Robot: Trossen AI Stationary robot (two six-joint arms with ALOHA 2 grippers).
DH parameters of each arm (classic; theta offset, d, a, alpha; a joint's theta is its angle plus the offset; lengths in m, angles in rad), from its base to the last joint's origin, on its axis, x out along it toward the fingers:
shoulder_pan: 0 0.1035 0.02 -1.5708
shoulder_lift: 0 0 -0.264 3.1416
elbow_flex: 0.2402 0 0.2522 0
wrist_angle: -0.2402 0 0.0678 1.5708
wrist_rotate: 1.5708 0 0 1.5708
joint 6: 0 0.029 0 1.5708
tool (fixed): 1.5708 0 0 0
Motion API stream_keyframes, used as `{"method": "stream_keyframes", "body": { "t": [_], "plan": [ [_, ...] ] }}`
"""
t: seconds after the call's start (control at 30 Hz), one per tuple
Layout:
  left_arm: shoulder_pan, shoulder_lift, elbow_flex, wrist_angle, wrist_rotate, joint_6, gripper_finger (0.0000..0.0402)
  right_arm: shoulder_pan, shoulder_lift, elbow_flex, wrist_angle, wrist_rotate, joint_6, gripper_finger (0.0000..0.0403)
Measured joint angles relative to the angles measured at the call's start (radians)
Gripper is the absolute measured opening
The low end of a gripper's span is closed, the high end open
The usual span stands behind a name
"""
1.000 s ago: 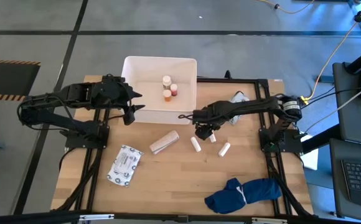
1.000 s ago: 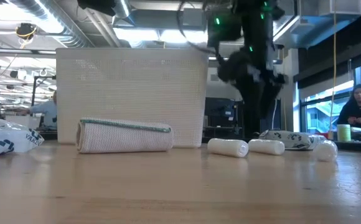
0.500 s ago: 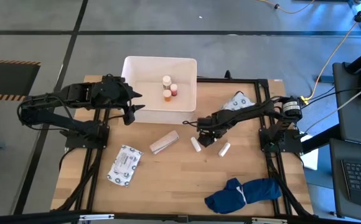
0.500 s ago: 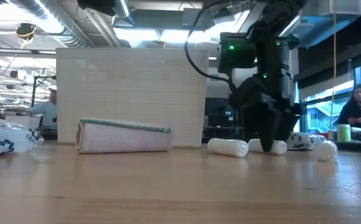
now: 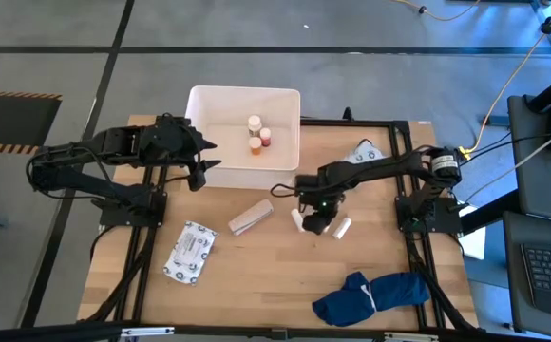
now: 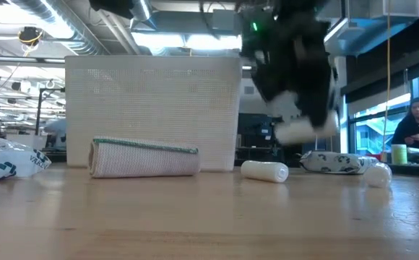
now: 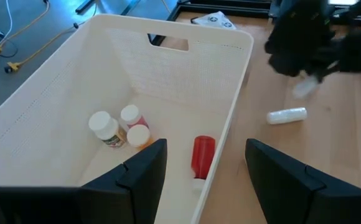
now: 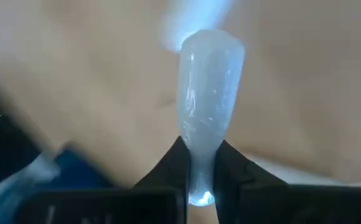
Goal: Pick & place medical supplies in basket/bin
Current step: Put the top rolled gauze into the white bin
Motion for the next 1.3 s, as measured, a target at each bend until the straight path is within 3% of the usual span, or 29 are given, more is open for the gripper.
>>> {"method": "stream_keyframes", "body": {
  "t": [0.13,0.27,0.37,0.5,0.6,0.67,0.87,1.3],
  "plan": [
    [0.0,0.0,0.0,-0.009,0.0,0.0,0.0212,0.025,0.0,0.178,-0.088,-0.106,-0.127,0.0042],
    [0.0,0.0,0.0,-0.01,0.001,-0.001,0.0212,0.033,0.0,0.404,-0.134,-0.082,-0.188,0.0066],
    [0.0,0.0,0.0,-0.01,0.002,-0.003,0.0212,0.024,0.0,0.58,-0.129,0.047,-0.257,0.006],
    [0.0,0.0,0.0,-0.019,0.002,-0.003,0.0212,-0.008,0.0,0.773,-0.109,0.337,-0.383,0.0042],
    [0.0,0.0,0.0,-0.027,0.002,-0.003,0.0212,-0.05,0.0,0.876,-0.006,0.555,-0.448,0.0041],
    [0.0,0.0,0.0,-0.037,0.002,-0.01,0.0212,-0.087,0.0,0.914,0.109,0.608,-0.473,0.0043],
    [0.0,0.0,0.0,-0.057,0.002,-0.03,0.0212,-0.201,0.034,0.94,0.351,0.569,-0.536,0.0043],
    [0.0,0.0,0.0,-0.069,0.002,-0.081,0.0212,-0.311,0.345,0.938,0.349,0.412,-0.559,0.0044]
  ]
}}
